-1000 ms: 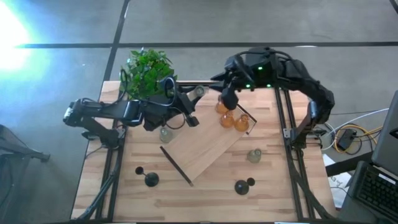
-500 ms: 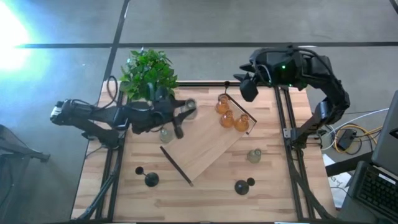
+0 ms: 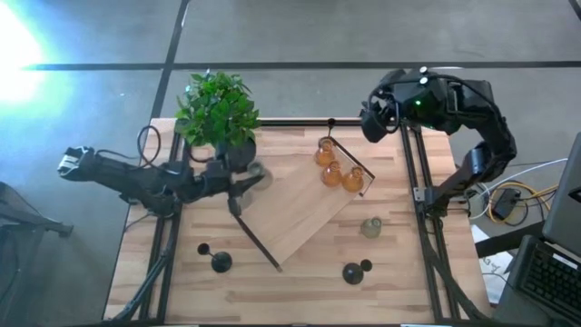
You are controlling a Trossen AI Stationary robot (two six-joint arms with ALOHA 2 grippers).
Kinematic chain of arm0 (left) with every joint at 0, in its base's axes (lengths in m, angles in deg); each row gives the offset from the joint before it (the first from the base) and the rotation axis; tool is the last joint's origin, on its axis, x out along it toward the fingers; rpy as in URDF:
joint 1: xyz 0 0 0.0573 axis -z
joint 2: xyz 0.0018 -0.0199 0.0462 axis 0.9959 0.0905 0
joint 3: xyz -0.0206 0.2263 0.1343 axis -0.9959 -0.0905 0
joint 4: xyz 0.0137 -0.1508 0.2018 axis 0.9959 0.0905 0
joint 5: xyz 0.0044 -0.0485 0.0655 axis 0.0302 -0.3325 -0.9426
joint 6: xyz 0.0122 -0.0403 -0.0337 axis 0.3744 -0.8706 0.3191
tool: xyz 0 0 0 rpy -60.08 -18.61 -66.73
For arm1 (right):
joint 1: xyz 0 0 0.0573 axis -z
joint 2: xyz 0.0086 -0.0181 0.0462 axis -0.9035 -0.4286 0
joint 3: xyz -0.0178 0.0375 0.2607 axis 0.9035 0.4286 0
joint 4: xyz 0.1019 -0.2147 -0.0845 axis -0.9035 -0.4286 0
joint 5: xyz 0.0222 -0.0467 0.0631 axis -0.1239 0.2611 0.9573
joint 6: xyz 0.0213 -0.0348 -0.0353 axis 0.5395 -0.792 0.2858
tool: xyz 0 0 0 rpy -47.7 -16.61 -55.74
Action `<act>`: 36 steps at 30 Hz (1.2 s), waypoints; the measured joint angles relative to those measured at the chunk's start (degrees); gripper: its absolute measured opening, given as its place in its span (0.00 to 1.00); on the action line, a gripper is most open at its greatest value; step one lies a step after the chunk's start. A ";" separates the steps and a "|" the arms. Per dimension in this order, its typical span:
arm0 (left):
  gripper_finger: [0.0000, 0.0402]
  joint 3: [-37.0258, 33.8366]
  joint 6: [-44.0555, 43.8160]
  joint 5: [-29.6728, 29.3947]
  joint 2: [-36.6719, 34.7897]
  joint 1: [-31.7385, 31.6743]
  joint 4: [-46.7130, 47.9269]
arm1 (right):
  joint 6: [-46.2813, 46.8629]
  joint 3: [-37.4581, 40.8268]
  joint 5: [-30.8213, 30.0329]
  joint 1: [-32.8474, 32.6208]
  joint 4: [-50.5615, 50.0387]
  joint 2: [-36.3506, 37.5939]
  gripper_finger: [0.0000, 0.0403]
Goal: Pick & Place candle stick holders
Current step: Put the top transparent glass candle holder on the shelf
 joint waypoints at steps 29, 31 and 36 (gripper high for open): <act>0.30 -4.00 2.25 4.53 2.60 1.57 1.29 | 8.13 34.47 -2.11 0.65 15.73 22.90 0.37; 0.30 -4.01 1.92 4.53 2.88 2.11 2.71 | 8.27 34.36 -2.09 0.65 15.75 22.91 0.37; 0.30 -5.31 1.18 4.61 3.19 3.78 3.13 | 8.92 34.26 -2.07 0.65 16.06 22.63 0.37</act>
